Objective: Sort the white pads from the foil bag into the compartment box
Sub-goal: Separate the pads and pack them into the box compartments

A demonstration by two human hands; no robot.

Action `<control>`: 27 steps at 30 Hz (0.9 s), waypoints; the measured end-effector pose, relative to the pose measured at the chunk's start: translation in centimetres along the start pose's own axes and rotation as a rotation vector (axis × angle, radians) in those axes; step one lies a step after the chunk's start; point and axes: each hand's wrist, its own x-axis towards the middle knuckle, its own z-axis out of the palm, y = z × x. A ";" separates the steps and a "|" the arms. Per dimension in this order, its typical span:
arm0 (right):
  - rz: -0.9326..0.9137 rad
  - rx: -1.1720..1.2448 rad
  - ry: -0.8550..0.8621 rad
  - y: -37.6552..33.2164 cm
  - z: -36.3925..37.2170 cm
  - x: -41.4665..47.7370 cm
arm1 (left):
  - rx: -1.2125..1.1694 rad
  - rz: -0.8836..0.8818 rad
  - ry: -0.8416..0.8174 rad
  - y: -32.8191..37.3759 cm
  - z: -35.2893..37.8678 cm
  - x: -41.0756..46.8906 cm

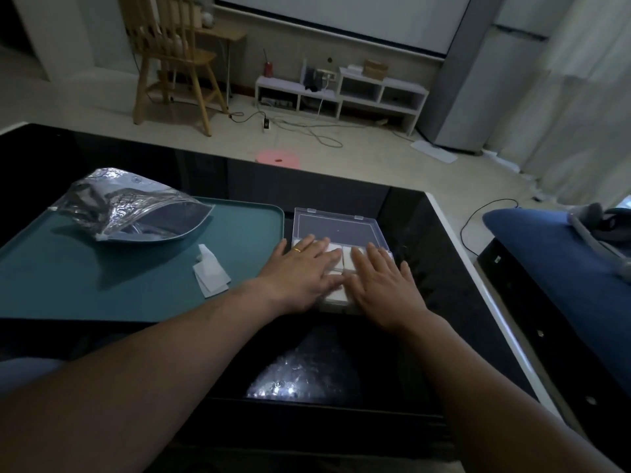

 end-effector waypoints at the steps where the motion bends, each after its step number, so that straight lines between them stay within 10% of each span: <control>1: 0.001 0.002 -0.003 0.0 0.1 0.1 | 0.003 0.004 0.003 -0.1 -0.1 0.1; 14: 0.017 0.172 0.118 -0.4 -1.3 0.2 | -0.049 -0.037 0.089 -0.9 -0.5 1.2; 18: 0.009 0.547 0.310 0.2 -3.5 1.4 | -0.330 -0.138 0.245 -1.7 -2.7 2.7; 21: 0.253 0.822 0.396 2.5 -4.9 4.1 | -0.533 -0.304 0.261 -3.0 -3.9 4.4; 27: 0.646 1.030 0.042 6.0 -4.0 9.5 | -0.732 -0.539 0.152 -3.9 -5.3 6.9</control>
